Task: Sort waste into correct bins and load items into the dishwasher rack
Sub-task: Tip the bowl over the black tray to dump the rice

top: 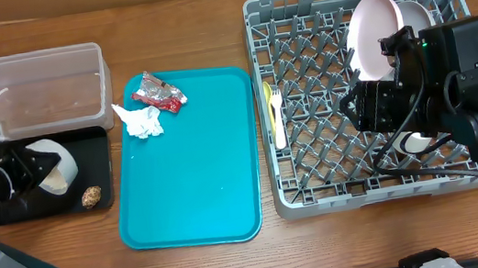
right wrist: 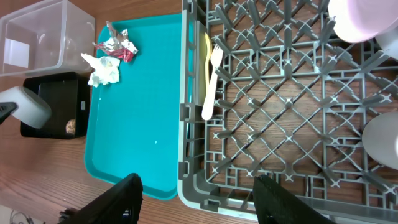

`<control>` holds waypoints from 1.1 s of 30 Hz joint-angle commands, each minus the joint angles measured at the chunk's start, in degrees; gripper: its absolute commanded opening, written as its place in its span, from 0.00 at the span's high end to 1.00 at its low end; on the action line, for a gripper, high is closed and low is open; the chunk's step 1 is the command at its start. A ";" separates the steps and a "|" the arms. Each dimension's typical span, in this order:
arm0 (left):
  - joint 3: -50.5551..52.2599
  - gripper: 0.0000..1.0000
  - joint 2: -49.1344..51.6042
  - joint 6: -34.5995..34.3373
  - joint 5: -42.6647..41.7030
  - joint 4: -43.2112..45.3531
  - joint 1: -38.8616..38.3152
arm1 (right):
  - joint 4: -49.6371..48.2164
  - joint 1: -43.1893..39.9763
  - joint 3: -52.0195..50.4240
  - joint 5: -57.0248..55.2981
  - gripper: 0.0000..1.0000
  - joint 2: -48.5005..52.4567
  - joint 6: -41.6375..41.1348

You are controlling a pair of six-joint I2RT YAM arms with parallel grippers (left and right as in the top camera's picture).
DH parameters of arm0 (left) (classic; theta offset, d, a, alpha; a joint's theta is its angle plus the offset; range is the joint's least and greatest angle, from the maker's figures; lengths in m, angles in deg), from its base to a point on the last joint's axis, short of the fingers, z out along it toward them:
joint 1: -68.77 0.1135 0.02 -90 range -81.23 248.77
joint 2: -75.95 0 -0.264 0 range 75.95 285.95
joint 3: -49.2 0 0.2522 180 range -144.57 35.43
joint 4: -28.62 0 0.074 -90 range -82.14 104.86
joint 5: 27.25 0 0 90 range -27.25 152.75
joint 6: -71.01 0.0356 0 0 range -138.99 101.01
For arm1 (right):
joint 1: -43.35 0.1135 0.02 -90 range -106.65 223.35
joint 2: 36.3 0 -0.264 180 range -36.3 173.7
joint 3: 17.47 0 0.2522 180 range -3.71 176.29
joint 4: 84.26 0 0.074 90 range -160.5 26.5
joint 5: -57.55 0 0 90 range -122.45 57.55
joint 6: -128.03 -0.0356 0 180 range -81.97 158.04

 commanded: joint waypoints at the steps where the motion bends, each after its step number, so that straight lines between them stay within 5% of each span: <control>1: 1.60 0.96 0.26 9.75 -8.90 0.92 3.30 | 0.00 0.22 0.59 -0.15 0.39 -0.04 -0.24; 16: 15.63 0.96 0.39 22.12 -28.72 10.08 13.68 | 0.35 0.22 0.59 -0.15 0.39 -0.04 -0.44; 33: 18.10 0.96 1.77 25.59 -36.98 14.19 15.54 | 0.24 0.22 0.59 -0.15 0.39 -0.04 -1.51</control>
